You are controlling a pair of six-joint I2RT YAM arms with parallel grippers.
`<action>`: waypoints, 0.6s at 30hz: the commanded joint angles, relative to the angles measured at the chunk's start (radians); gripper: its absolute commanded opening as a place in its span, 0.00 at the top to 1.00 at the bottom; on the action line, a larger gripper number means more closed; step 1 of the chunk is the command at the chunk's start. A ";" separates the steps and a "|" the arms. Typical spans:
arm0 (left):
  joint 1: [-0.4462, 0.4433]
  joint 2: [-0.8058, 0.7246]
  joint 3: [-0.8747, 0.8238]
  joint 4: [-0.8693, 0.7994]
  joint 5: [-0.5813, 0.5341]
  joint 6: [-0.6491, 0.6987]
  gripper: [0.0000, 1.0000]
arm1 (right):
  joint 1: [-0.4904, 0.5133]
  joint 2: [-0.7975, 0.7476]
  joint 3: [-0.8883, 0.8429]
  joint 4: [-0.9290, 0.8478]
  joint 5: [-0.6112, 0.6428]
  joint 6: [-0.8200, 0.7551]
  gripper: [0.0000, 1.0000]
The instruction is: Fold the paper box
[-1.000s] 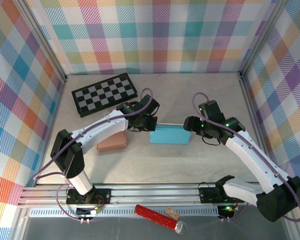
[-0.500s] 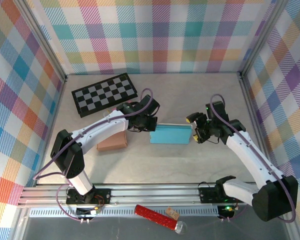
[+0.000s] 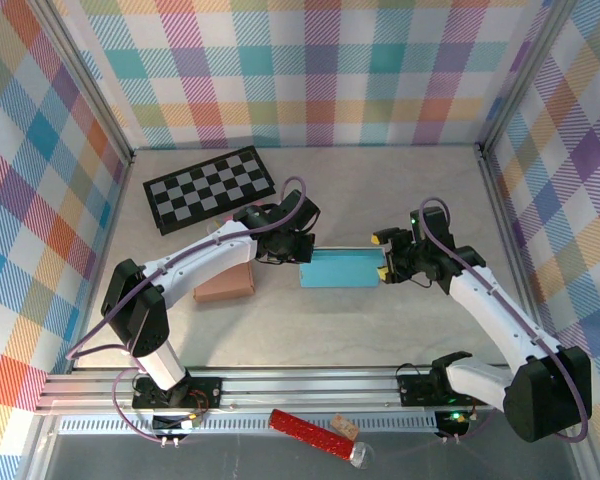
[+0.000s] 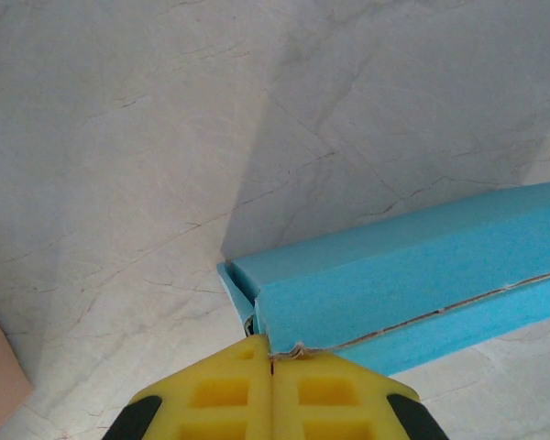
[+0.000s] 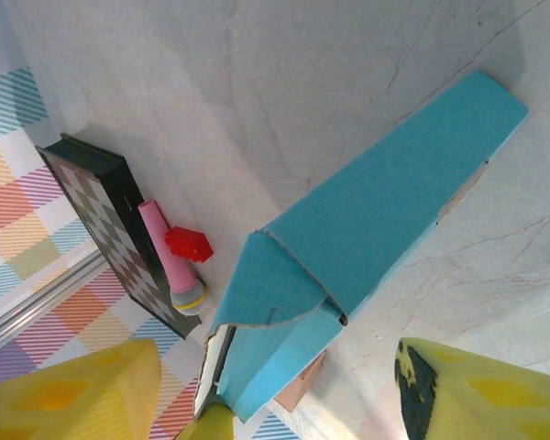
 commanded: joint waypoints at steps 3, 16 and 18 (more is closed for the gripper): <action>-0.021 0.018 -0.002 -0.066 0.015 -0.005 0.99 | -0.014 0.017 -0.041 0.051 -0.007 0.011 0.40; -0.022 -0.045 -0.007 -0.058 0.038 -0.030 0.70 | -0.015 0.032 -0.047 0.000 0.014 -0.059 0.55; -0.021 -0.065 -0.008 -0.050 0.050 -0.045 0.62 | -0.016 0.034 -0.047 -0.006 0.016 -0.062 0.56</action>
